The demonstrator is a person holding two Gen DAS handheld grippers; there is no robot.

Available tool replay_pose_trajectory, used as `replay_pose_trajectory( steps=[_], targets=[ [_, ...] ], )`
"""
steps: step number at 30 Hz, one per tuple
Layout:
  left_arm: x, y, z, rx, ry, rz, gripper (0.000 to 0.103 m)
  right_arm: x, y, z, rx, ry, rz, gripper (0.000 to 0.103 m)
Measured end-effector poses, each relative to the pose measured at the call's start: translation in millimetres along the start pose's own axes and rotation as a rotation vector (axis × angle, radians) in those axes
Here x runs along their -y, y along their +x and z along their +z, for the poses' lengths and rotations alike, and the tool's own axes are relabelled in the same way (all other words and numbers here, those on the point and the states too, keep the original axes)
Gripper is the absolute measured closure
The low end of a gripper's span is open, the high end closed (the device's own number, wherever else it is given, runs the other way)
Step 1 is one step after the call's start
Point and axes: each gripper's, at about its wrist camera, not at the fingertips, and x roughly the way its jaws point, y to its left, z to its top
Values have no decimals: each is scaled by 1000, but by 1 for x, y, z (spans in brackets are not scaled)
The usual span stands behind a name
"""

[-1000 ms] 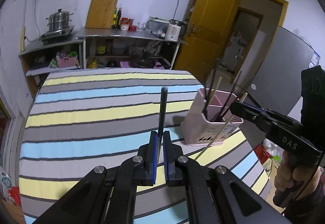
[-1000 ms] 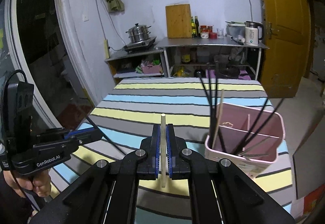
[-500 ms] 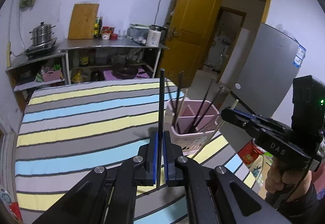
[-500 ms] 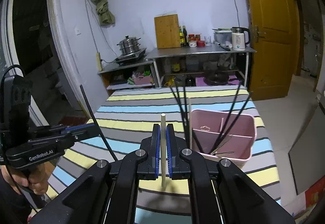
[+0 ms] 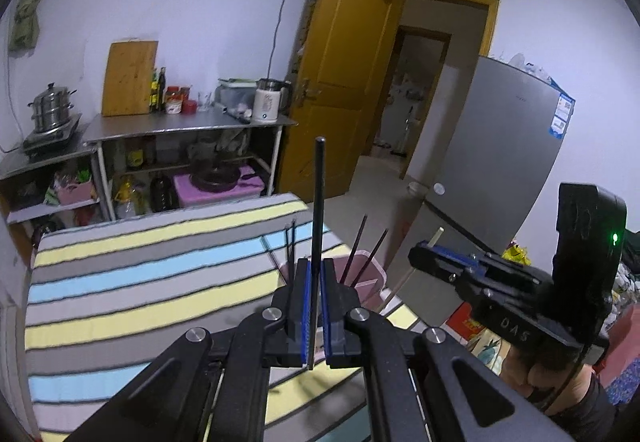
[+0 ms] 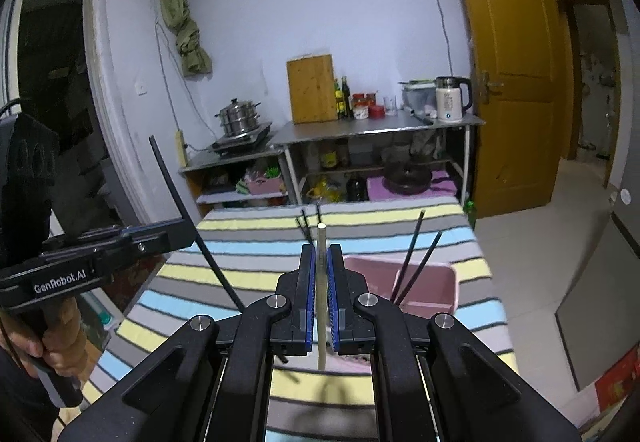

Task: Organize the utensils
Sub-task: 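Carry both chopsticks over the pink basket and lower them into its compartments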

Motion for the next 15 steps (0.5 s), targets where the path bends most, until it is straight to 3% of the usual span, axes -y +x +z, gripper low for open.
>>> replay_pose_trajectory(
  steps=[8, 15],
  targets=[
    [10, 28, 26, 3, 10, -9, 99, 16, -1, 17, 44, 21, -26, 97],
    [9, 56, 25, -16, 13, -7, 99, 25, 8, 19, 51, 28, -46, 97]
  ],
)
